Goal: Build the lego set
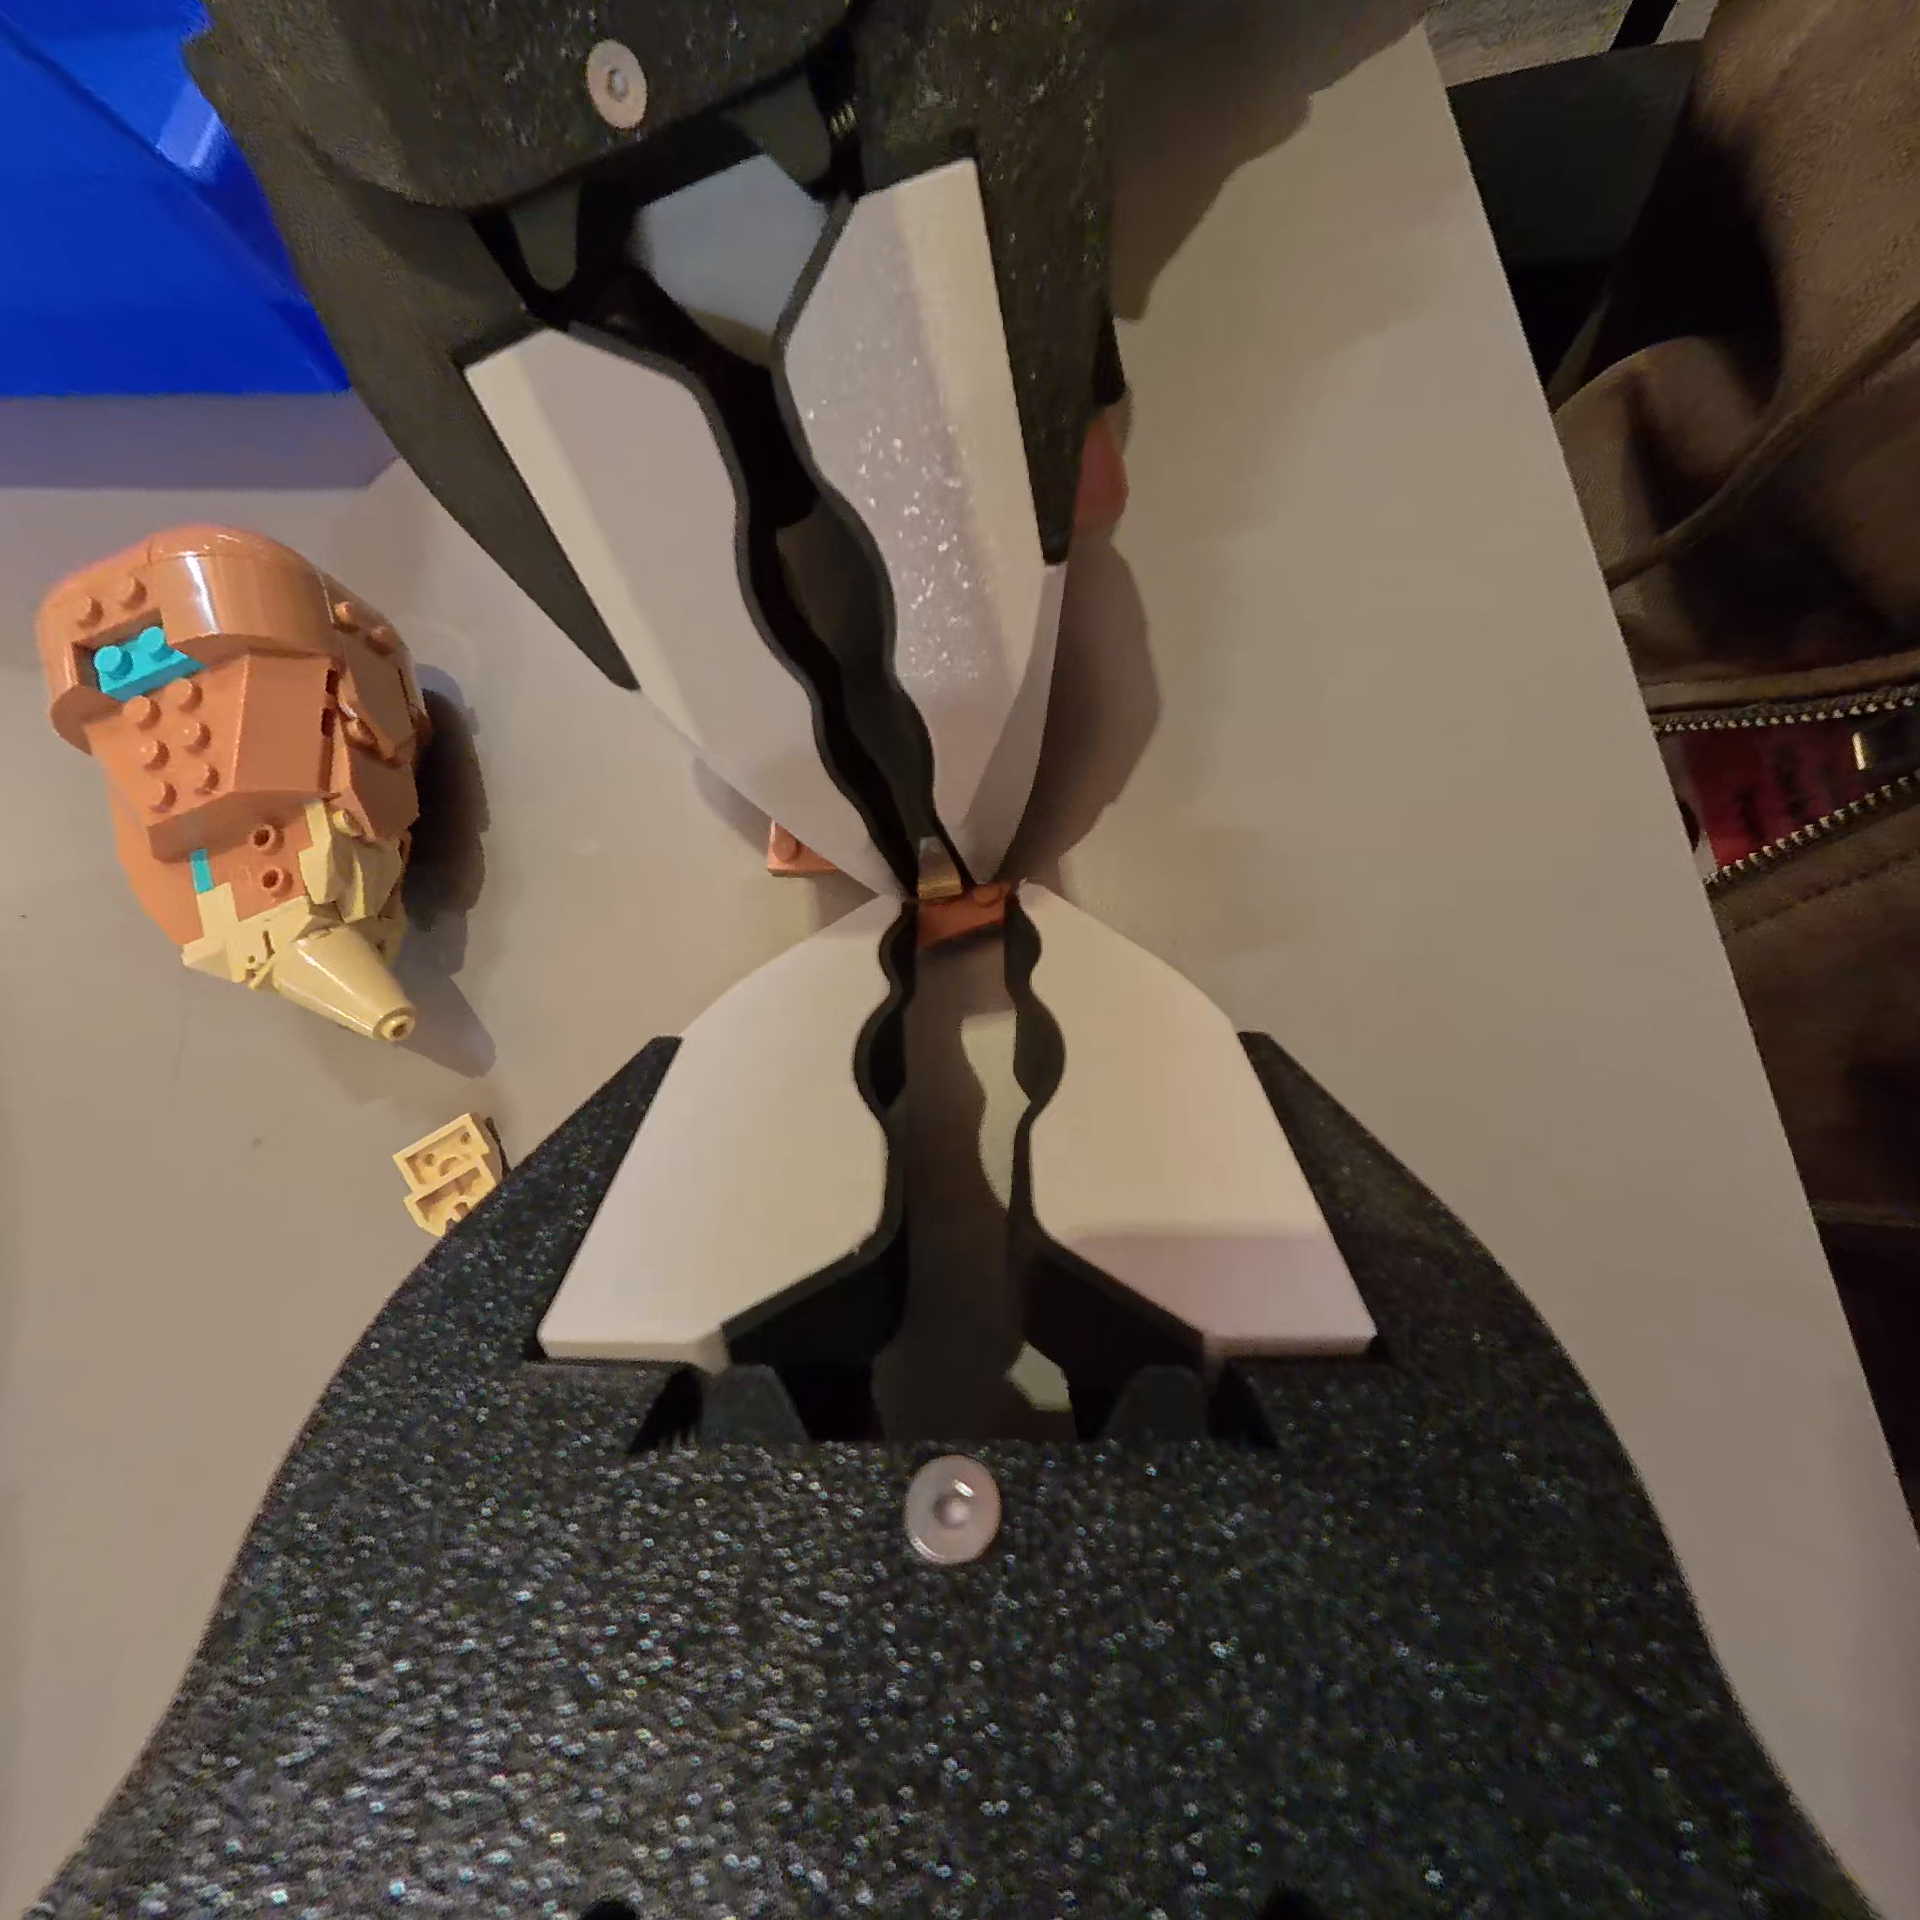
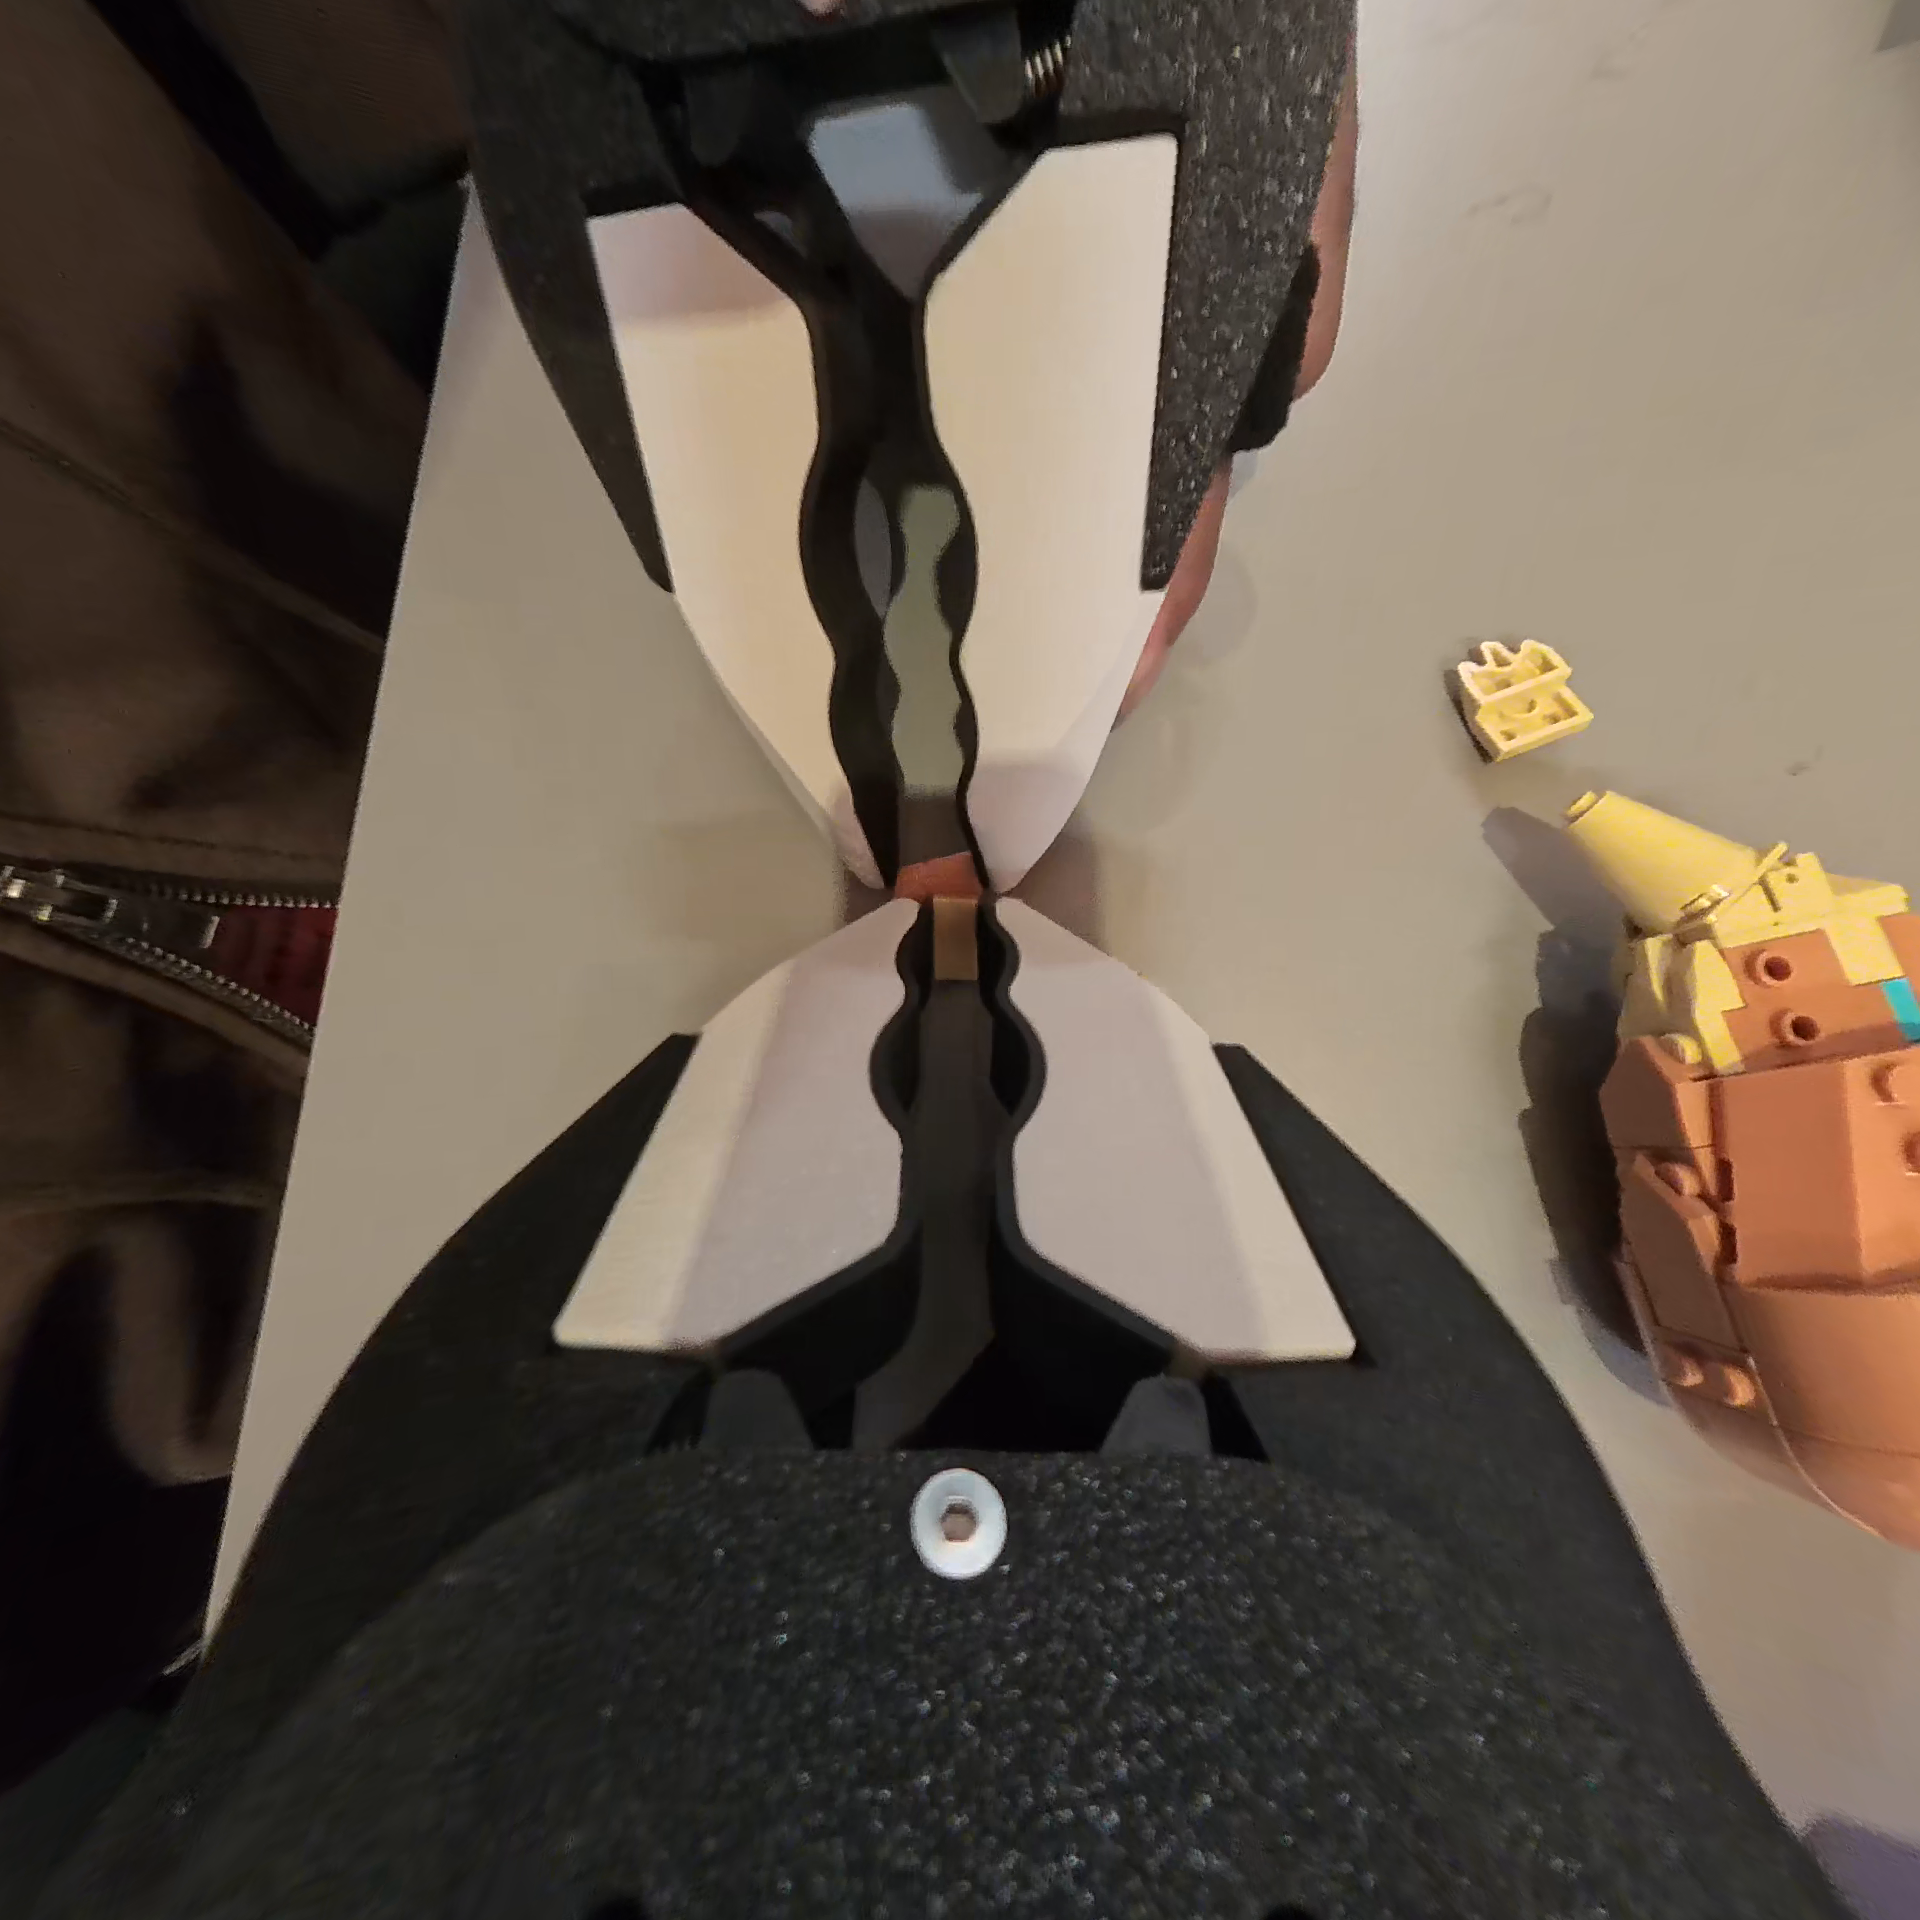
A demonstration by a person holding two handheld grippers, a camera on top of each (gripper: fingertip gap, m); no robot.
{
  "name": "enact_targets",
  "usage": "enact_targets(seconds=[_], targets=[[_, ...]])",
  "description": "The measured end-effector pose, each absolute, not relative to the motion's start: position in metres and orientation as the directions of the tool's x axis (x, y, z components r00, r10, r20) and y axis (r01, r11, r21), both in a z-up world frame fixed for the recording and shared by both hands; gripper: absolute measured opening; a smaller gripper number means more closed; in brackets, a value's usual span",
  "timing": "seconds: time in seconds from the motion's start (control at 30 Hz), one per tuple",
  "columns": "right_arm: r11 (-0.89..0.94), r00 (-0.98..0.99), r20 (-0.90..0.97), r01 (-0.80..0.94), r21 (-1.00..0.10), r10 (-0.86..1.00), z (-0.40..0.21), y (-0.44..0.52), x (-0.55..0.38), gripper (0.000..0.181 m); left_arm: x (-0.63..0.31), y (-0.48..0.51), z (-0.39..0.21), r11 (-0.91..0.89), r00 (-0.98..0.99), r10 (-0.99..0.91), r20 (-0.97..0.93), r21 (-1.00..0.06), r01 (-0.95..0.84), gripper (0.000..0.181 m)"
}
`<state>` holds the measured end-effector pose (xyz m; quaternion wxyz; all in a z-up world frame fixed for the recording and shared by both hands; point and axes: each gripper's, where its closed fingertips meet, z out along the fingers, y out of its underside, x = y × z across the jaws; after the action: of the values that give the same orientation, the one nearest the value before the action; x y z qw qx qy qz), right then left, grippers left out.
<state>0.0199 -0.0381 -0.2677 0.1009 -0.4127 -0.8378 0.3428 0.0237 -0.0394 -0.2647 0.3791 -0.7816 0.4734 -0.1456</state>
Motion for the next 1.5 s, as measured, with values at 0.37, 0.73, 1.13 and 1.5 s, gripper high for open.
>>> enact_targets(seconds=[0.37,0.73,1.13,1.5], targets=[[0.408,-0.640,-0.160,0.641,-0.651,0.751,-0.270,-0.037,0.021,0.010,0.025,-0.040,-0.263,-0.228,0.493,-0.855,-0.165,-0.733,-0.641,0.016],[0.391,-0.633,-0.173,0.646,-0.656,0.755,-0.269,-0.035,0.019,0.014,0.025,-0.037,-0.262,-0.183,0.485,-0.845,-0.227,-0.729,-0.660,0.001],[0.346,-0.612,-0.130,0.595,-0.726,0.780,-0.246,-0.025,0.023,0.013,0.020,-0.046,-0.252,-0.204,0.517,-0.841,-0.161,-0.790,-0.578,0.013],[0.447,-0.600,-0.035,0.633,-0.632,0.799,-0.271,-0.017,0.035,0.018,0.011,-0.049,-0.232,-0.440,0.757,-0.641,0.128,-0.869,-0.226,0.026]])
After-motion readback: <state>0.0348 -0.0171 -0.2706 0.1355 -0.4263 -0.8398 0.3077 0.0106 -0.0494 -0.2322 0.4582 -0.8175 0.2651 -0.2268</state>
